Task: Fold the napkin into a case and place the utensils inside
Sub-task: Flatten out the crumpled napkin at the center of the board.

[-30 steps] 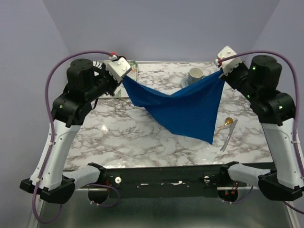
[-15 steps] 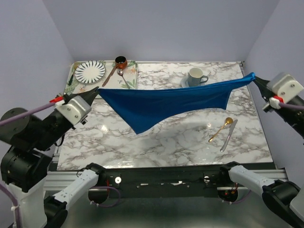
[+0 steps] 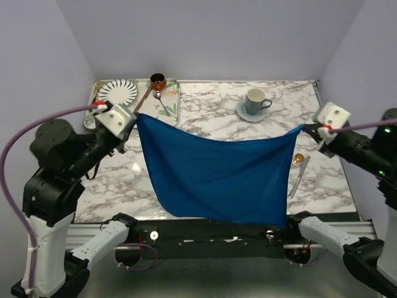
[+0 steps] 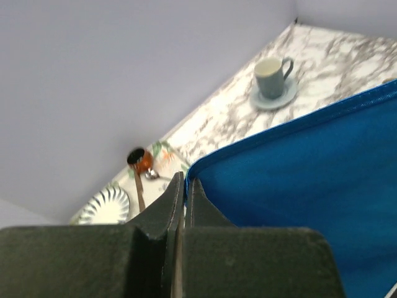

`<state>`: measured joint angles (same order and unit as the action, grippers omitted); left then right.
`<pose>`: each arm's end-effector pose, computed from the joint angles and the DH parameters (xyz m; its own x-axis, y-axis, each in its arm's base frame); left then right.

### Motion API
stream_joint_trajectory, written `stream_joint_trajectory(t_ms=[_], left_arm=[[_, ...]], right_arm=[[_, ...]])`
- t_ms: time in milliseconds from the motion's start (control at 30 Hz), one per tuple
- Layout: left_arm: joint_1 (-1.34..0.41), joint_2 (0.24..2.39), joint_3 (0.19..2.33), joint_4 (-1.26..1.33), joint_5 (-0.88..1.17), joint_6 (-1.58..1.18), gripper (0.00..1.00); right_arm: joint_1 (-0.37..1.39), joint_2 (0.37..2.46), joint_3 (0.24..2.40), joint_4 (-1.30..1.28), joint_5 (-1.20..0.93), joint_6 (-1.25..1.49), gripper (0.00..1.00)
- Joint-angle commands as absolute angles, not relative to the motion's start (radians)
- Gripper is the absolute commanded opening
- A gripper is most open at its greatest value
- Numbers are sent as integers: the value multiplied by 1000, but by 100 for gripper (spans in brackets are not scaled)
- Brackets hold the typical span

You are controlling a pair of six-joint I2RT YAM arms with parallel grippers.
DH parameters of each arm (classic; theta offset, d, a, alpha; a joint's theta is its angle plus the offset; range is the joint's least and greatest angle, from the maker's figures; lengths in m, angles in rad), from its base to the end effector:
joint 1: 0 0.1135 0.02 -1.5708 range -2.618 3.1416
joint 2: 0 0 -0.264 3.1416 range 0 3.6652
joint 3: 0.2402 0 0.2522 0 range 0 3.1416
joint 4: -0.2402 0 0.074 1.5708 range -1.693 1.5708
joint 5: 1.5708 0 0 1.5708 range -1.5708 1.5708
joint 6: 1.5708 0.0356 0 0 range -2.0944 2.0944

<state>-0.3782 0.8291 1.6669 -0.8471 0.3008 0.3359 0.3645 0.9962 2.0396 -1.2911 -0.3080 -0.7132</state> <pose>0.0602 -0.0353 0.5293 0.1989 0.2598 -0.9450 0.5958 0.7336 0.3270 0.0453 0.0288 0.5505 0.2287 -0.5801 -0.7818 -0.6144 0.5369 -0.5781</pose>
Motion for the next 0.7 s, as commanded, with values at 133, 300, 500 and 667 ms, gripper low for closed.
stream_joint_trajectory(t_ms=[133,300,500,667], left_arm=[[-358,1020,1448,-697,78,324,0],[-302,1199,1375,-532,87,382,0],[-203,1477,1459,-454,164,402,0],[-192,1652,1499,-402,212,403,0]], right_arm=[[357,1126,1614,-1034,-57,-699,1],[334,1277,1497,-853,-9,-726,1],[264,1495,1508,-724,-8,-736,1],[242,1681,1577,-686,-12,-742,1]])
